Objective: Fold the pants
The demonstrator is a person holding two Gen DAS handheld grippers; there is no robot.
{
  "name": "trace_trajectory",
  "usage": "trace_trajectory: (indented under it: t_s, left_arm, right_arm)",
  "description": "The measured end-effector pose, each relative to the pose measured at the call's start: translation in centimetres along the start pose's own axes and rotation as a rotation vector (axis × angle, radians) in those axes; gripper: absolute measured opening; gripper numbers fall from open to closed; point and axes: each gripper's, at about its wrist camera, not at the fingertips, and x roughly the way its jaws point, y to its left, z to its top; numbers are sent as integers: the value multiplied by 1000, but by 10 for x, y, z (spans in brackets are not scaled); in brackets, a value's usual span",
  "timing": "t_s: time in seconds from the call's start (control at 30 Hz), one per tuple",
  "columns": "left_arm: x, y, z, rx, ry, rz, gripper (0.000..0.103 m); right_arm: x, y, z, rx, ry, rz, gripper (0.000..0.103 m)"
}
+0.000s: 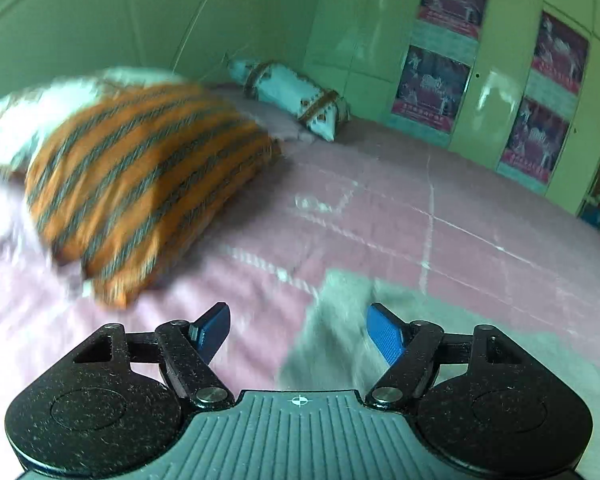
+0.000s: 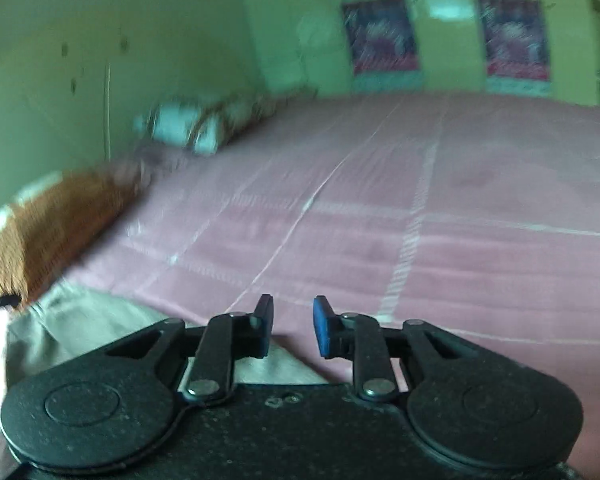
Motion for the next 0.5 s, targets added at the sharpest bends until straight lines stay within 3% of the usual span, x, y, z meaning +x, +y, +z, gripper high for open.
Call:
trace_trajectory:
  t_s: [0.07,0.1,0.13,0.17,0.2,0.3,0.4,0.5]
  left_arm:
    - [-7,4,-13,-35,42,-24,74]
    - [-8,4,-22,-52,58,-35,66]
    - [-6,4,-28,-66,75,-49,57]
    - [-3,2,-33,-84,94,-73,37]
    - [6,0,-36,-92,115,-87,34]
    - [37,-14,-42,-33,196,-2,34]
    - [35,-19,-33,-5,196,28,26]
    - [37,-19,-42,46,224,53,26]
  right_arm:
    - [-46,-17,-12,12,-26,-31,16]
    - [-68,-26,-21,25,-32,-56,16]
    - [-88,-34,-29,43,-31,-86,16]
    - [-104,-40,-39,62,-28,-111,16]
    - [-121,-47,-49,86,-22,-136,17]
    - [-150,-63,-75,152,9,-198,18]
    - [-168,-74,-92,221,21,-249,18]
    - [-178,-82,-107,268,13,-280,22]
